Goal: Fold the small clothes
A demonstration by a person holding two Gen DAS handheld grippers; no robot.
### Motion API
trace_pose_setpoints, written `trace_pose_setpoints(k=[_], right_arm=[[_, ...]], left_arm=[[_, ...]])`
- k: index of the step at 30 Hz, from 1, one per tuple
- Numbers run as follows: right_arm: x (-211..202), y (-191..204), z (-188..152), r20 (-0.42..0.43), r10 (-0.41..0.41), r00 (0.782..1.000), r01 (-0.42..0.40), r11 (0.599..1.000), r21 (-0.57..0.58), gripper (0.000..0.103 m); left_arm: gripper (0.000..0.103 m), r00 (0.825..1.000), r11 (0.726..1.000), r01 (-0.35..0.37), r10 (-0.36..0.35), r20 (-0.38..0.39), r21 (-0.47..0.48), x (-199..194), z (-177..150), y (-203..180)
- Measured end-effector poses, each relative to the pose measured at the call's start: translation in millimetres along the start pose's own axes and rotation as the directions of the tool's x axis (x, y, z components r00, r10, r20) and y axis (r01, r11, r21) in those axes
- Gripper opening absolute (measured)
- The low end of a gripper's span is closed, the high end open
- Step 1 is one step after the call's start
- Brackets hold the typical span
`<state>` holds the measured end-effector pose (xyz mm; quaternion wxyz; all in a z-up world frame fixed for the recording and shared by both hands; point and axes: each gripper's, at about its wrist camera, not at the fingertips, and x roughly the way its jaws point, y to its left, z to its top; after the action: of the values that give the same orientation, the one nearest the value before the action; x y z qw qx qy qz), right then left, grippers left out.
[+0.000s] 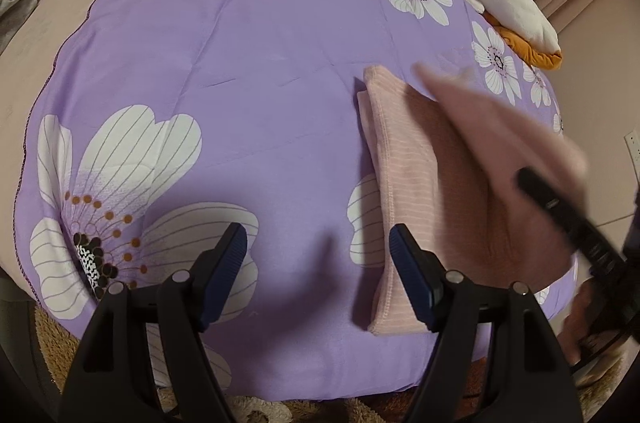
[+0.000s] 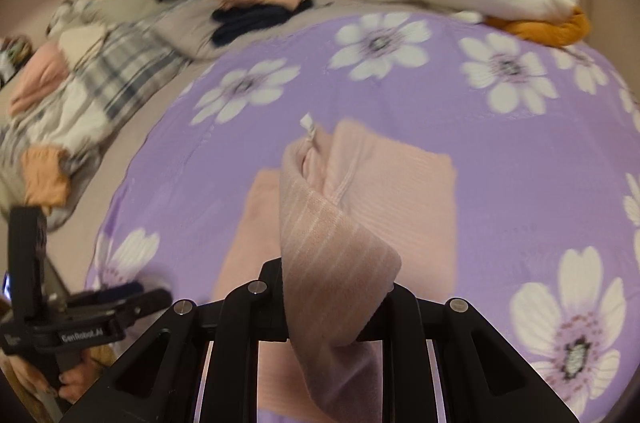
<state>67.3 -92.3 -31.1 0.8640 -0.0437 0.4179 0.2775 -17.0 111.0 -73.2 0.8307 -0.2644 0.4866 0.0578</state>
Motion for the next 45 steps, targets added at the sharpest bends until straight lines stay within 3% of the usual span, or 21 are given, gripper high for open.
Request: trace_pose_setpoints(k=[9,11,13,15,18,21,23,27,29,31,33,36,38,40,45], right_arm=[[46,20,-30,-0.162,0.015,0.987,-0.023,0.999,-0.045,0.024],[43,18,-31,-0.167,0.048,0.985,-0.055,0.998,-0.041,0.031],[36,14,-31,-0.169,0.116,0.979,-0.119,0.993,-0.012,0.05],[29,13,-32,-0.176,0.166,0.97,-0.166,0.986,0.013,0.059],[11,7,-34,-0.16,0.205,0.966,-0.204,0.979,0.026,0.063],[-12,-3,-36,-0.11,0.234,0.966,-0.23,0.972,0.05,0.073],[-25,-13,-37,-0.077,0.251,0.965,-0.245,0.966,0.078,0.074],[-39,-38,-41,-0.024,0.169,0.985,-0.164,0.976,0.145,0.074],[-38,-50,-41,-0.022,0.145,0.989,-0.138,0.973,0.185,0.074],[-37,-60,-44,-0.023,0.13,0.991,-0.122,0.967,0.223,0.074],[-36,-67,-48,-0.027,0.115,0.993,-0.104,0.962,0.253,0.074],[-36,-75,-53,-0.034,0.11,0.993,-0.096,0.956,0.276,0.074],[-36,-78,-55,-0.04,0.111,0.993,-0.095,0.954,0.286,0.074],[-35,-78,-55,-0.042,0.104,0.994,-0.088,0.953,0.29,0.074],[-41,-80,-59,-0.034,0.099,0.995,-0.086,0.956,0.279,0.074]], left_arm=[[0.076,1.0,1.0,0.013,-0.013,-0.017,-0.003,3,0,2],[0.076,0.999,1.0,0.024,-0.024,-0.02,0.0,4,2,0],[0.076,0.999,0.999,0.043,-0.043,-0.02,0.005,3,6,-3],[0.076,0.997,0.997,0.073,-0.073,-0.017,0.011,0,11,-7],[0.078,0.987,0.987,0.161,-0.16,-0.015,0.02,-4,21,-16],[0.08,0.967,0.966,0.255,-0.253,-0.034,0.039,-2,31,-28],[0.08,0.95,0.949,0.309,-0.307,-0.057,0.052,5,38,-38],[0.08,0.932,0.935,0.348,-0.338,-0.133,0.062,31,51,-59],[0.079,0.928,0.934,0.349,-0.333,-0.168,0.074,42,54,-70],[0.077,0.934,0.941,0.323,-0.3,-0.192,0.099,52,54,-80],[0.067,0.931,0.94,0.326,-0.301,-0.205,0.103,57,53,-85],[0.065,0.927,0.936,0.331,-0.299,-0.226,0.117,63,50,-91],[0.065,0.937,0.947,0.285,-0.242,-0.252,0.148,73,50,-97],[0.062,0.948,0.958,0.24,-0.196,-0.249,0.158,76,49,-96],[0.065,0.96,0.961,0.237,-0.209,-0.185,0.144,58,57,-87]])
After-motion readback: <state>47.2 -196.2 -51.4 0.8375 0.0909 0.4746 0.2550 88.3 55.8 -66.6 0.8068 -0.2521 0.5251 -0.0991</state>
